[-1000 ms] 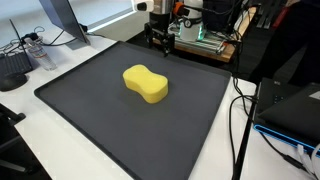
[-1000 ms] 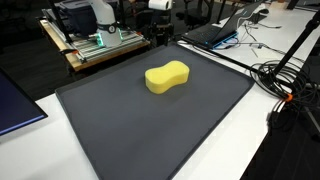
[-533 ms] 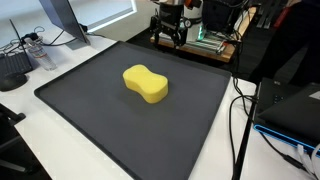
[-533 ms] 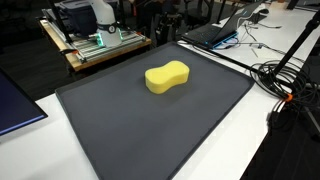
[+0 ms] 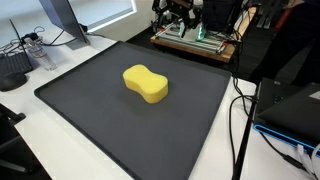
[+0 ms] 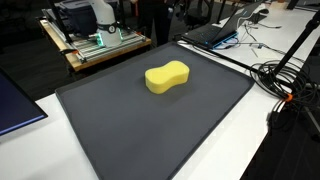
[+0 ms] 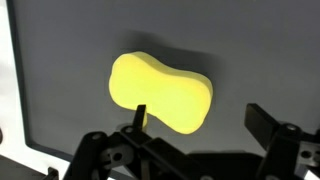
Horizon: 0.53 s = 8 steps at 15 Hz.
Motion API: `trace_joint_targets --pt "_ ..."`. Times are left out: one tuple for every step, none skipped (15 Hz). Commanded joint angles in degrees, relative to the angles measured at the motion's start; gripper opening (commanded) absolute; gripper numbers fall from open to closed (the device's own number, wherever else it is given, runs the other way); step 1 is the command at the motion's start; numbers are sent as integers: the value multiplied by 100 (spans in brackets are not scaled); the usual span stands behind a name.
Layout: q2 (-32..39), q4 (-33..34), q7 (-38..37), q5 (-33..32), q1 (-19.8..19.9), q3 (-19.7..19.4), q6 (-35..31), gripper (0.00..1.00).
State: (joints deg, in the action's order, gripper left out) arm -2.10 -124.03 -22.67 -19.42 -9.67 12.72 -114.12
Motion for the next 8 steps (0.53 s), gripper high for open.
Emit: trace_joint_targets --pt "465 905 227 -356 -187 109 803 100" --pt "576 1101 378 -380 -220 113 859 100" --pt "218 591 173 -196 -193 51 555 100" --pt "310 752 234 -222 -232 57 631 100" --pt "392 866 269 -230 -254 56 675 100" --pt "452 928 291 -235 -260 50 688 100" --pt "494 957 296 -239 -263 45 689 100" --pt "518 967 298 -242 -265 43 689 100"
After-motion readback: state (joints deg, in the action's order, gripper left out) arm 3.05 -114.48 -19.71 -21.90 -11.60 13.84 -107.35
